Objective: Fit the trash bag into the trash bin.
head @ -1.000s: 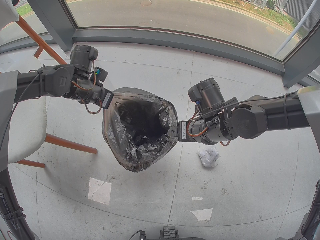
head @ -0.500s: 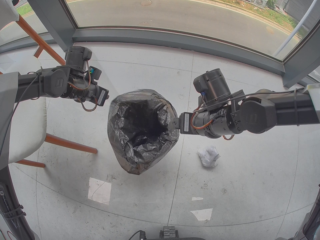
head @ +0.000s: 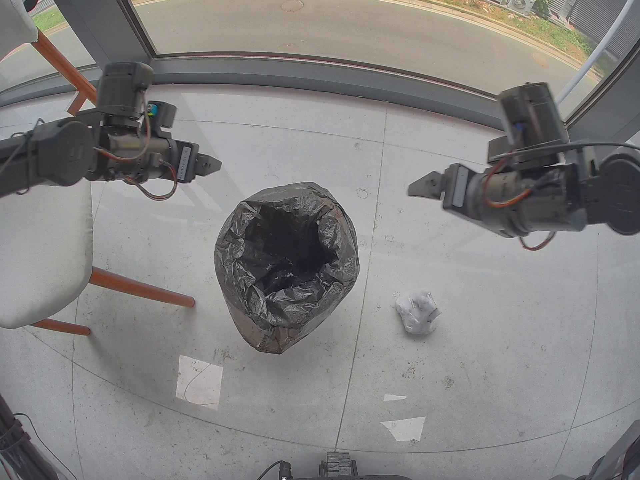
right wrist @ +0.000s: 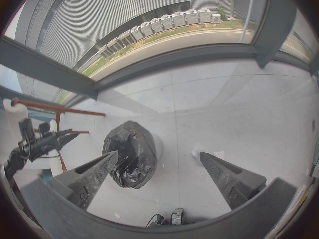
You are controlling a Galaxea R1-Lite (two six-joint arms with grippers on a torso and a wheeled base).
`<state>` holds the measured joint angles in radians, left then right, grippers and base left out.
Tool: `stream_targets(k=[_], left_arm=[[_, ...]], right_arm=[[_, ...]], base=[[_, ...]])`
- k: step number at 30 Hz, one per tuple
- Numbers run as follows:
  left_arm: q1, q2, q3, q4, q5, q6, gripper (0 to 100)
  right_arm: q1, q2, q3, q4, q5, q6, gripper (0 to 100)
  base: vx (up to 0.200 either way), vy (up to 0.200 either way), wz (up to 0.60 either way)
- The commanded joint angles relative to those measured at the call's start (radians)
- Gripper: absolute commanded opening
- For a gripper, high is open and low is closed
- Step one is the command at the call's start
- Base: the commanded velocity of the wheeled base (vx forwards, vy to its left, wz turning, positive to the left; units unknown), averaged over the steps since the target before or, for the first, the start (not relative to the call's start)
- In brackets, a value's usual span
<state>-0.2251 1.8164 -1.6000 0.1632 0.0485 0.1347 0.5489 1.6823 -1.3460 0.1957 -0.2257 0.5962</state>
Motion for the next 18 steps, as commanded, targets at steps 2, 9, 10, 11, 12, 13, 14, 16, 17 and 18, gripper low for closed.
stream_targets(k=[2,9,10,11,12,13,14,16,17,18], left_arm=[[0.007,-0.485,0.411,-0.082,0.042,-0.096,100],[0.11,-0.845,0.755,-0.091,0.125,-0.202,100],[0.116,-0.884,0.795,-0.093,0.129,-0.214,100],[0.118,-0.934,0.845,-0.093,0.137,-0.231,100],[0.119,-0.976,0.877,-0.091,0.143,-0.241,100],[0.119,-1.025,0.911,-0.09,0.156,-0.25,100],[0.119,-1.069,0.942,-0.086,0.168,-0.254,100],[0.118,-1.134,0.983,-0.086,0.172,-0.253,100],[0.116,-1.161,0.994,-0.088,0.169,-0.25,100],[0.115,-1.174,0.997,-0.088,0.166,-0.25,100]], right_arm=[[-0.265,-0.483,0.341,-0.002,0.014,-0.09,100],[-0.411,-0.779,0.616,-0.165,0.055,-0.226,100],[-0.415,-0.814,0.66,-0.2,0.06,-0.24,100],[-0.419,-0.865,0.72,-0.245,0.06,-0.265,100],[-0.415,-0.906,0.768,-0.276,0.062,-0.286,100],[-0.412,-0.951,0.814,-0.305,0.06,-0.311,100],[-0.412,-0.991,0.854,-0.323,0.062,-0.332,100],[-0.412,-1.04,0.883,-0.328,0.06,-0.342,100],[-0.412,-1.055,0.884,-0.325,0.06,-0.34,100],[-0.412,-1.06,0.881,-0.325,0.06,-0.337,100]], base=[[0.0,0.0,0.0],[0.0,0.0,0.0],[0.0,0.0,0.0],[0.0,0.0,0.0],[0.0,0.0,0.0],[0.0,0.0,0.0],[0.0,0.0,0.0],[0.0,0.0,0.0],[0.0,0.0,0.0],[0.0,0.0,0.0]])
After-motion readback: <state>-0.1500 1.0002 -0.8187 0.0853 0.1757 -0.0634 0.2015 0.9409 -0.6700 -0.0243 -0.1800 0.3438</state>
